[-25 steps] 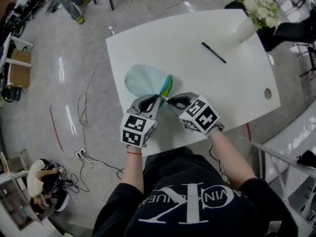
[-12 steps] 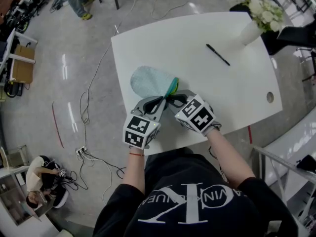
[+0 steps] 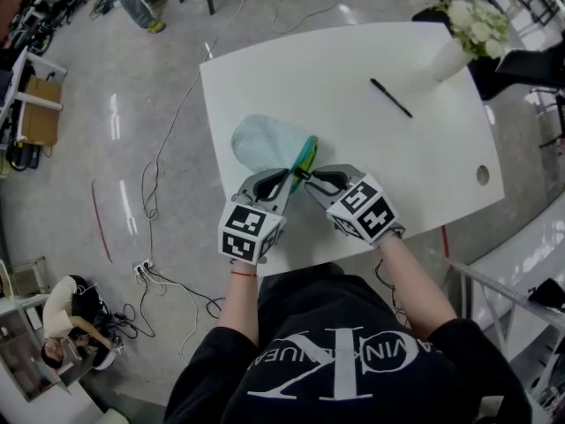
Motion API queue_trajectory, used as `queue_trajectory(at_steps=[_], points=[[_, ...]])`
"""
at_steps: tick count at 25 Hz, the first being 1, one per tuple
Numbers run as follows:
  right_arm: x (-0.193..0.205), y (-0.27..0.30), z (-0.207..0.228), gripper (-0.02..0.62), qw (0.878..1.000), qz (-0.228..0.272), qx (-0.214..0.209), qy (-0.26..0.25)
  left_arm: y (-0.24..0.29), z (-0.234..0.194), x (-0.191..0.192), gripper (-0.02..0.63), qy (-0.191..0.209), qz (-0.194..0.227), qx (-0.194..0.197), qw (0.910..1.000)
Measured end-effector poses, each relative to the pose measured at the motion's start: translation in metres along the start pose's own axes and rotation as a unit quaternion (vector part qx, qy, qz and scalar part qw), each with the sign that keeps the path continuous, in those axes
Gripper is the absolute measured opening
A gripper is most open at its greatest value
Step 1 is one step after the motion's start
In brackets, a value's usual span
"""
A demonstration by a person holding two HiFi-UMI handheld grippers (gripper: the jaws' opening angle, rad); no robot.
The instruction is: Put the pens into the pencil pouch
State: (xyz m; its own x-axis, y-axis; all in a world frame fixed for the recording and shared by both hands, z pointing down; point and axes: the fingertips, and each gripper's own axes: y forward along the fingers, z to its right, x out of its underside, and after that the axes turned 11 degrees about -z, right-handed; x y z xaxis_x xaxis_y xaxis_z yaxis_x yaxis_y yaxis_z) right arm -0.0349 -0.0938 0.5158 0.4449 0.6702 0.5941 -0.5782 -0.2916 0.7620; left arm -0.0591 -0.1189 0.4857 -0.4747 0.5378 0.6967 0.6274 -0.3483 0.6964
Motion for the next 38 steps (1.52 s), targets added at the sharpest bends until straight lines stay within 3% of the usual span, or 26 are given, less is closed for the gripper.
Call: queue_trajectory(at_steps=[20, 29, 38], points=[[-0.013, 0.014, -0.003, 0.078, 1.0, -0.01, 0.009, -0.011, -0.003, 0.007, -0.007, 0.014, 0.033, 0.005, 0.021, 0.9992], [-0.021, 0.009, 0.003, 0.083, 1.0, 0.012, 0.009, 0.022, -0.002, -0.01, -0.008, 0.014, 0.041, -0.006, 0.007, 0.9991], [-0.007, -0.02, 0.038, 0.094, 0.996, 0.013, 0.062, 0.064, 0.011, -0.023, -0.019, 0.014, 0.041, 0.003, 0.02, 0.999]])
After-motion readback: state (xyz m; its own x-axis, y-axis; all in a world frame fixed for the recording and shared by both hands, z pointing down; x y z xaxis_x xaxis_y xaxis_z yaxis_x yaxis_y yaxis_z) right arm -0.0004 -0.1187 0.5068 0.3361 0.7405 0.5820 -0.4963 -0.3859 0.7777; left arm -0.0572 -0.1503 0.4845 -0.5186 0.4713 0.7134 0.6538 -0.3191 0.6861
